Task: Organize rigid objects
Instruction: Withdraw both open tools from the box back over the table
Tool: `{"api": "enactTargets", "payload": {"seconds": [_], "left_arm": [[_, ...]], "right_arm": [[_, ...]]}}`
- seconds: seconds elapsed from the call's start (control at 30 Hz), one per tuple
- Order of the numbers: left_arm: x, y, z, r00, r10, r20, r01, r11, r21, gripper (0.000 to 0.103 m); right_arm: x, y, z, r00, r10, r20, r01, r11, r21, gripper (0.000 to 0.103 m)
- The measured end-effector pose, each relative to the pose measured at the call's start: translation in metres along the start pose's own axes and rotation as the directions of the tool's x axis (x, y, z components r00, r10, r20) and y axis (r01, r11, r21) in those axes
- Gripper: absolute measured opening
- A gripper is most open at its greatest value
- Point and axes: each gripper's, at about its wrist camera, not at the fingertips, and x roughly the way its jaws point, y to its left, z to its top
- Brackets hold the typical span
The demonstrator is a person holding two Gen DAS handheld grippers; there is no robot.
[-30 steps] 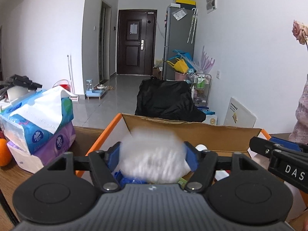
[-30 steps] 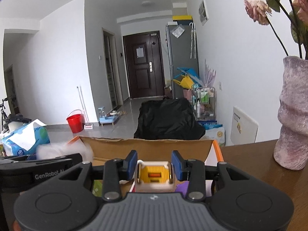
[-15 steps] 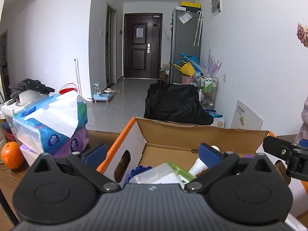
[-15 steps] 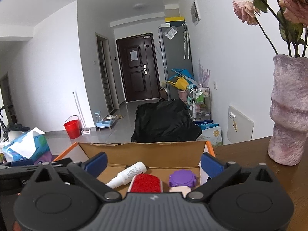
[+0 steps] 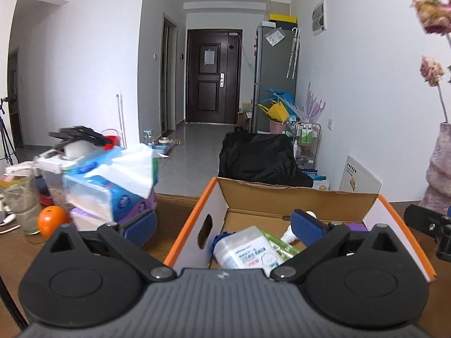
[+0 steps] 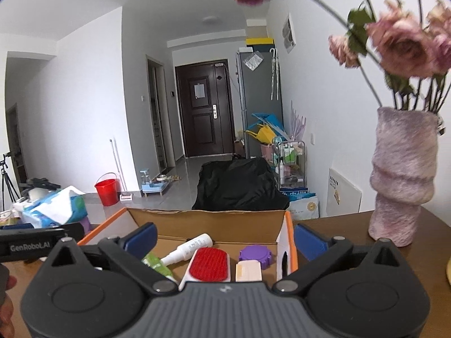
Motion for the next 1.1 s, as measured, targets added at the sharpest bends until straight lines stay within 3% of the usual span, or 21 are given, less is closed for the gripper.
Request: {"api": "enactTargets", "payload": {"seconds": [0.2, 0.6, 1.1], "left_arm": [[-0.061, 0.008, -0.005, 1.000, -0.019, 0.004, 0.019, 1.000, -0.023, 0.103], [-0.184, 0.009, -0.036, 0.999, -0.029, -0.025, 0.029, 0.999, 0.019, 0.103], [-0.360, 0.010, -0.071, 0.996, -0.062, 0.064, 0.060, 0.998, 0.035, 0.103]], "right_arm": [[-0.061, 0.010, -0.001, 0.999, 0.020, 0.030, -0.019, 0.999, -0.038, 0.103], [-0.194, 0.026, -0.019, 0.998, 0.044, 0.053, -0.040, 0.997, -0.066, 0.103], [-0.360, 0.047, -0.049, 0.996, 0.012, 0.090, -0.003, 0.995, -0.105, 0.103]]}}
